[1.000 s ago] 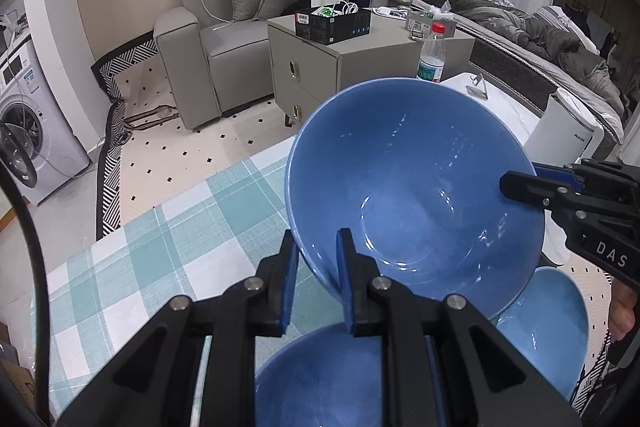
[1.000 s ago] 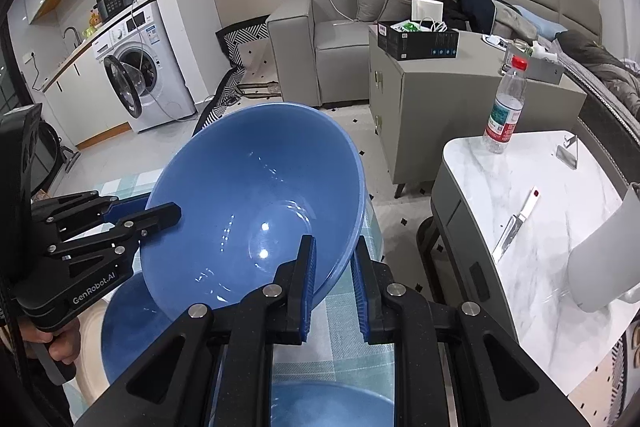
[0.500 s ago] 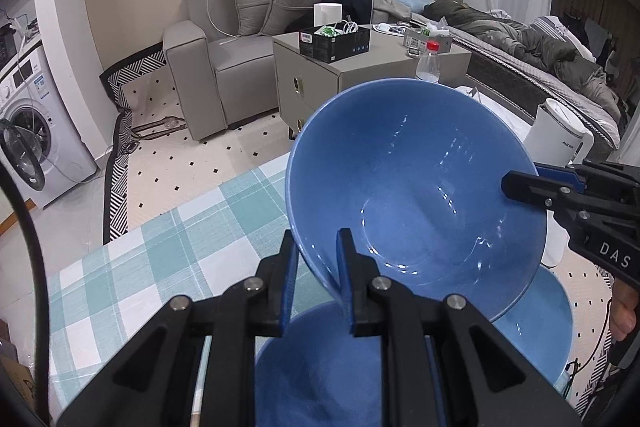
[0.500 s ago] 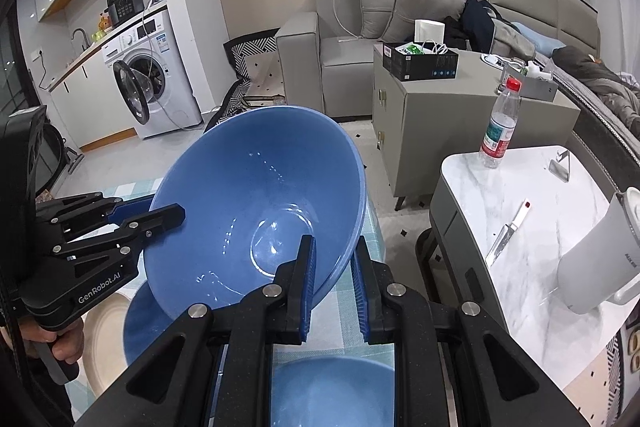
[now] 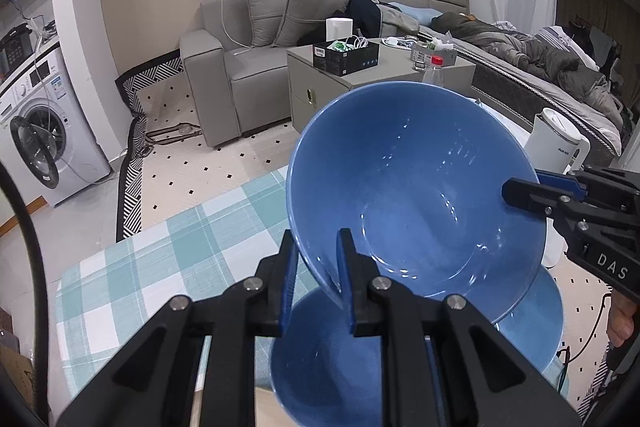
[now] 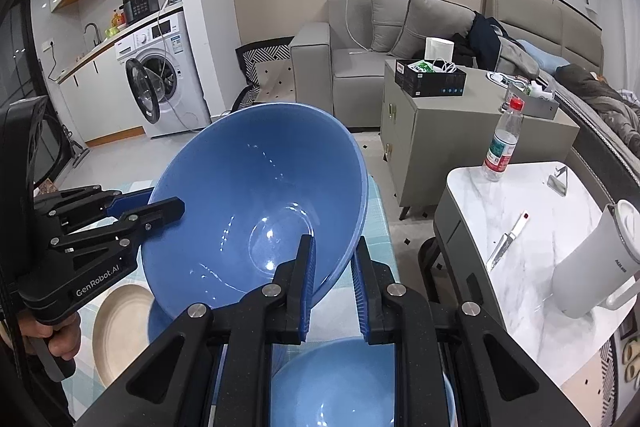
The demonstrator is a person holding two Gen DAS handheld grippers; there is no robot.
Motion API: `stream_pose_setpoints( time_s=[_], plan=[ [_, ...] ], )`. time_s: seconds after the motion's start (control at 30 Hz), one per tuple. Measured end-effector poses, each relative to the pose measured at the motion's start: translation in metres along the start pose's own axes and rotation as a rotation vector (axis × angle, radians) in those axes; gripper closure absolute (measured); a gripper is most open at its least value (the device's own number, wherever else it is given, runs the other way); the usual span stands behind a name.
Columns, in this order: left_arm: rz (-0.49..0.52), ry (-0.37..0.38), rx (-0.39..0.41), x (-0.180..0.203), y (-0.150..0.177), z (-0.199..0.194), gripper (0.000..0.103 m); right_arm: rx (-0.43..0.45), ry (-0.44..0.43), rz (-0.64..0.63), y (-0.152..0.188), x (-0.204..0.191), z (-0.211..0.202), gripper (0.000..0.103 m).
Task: Organize plates and bowls
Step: 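Lift the blue bowl with the left tool while the right tool lifts its bowl, then carry the blue bowl with the left tool while the right tool carries its bowl over other bowls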
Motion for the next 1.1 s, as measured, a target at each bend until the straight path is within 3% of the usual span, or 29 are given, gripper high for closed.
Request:
stream_pose_setpoints(
  time_s=[1.1],
  plan=[
    [-0.054,-0.068,0.032,-0.025,0.054,-0.057,0.086,0.001,-0.09,-0.044,0.039,-0.064,-0.033,0.084]
  ],
)
Point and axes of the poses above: each gripper's, at about its wrist camera, not at the fingertips, and z roughly the way its jaws point, x to its right, y to its underside, the point moved 8 cm from there along z, roughly the way its jaws point, and after that the axes turned 4 degrees about x, right-handed, at the moved point
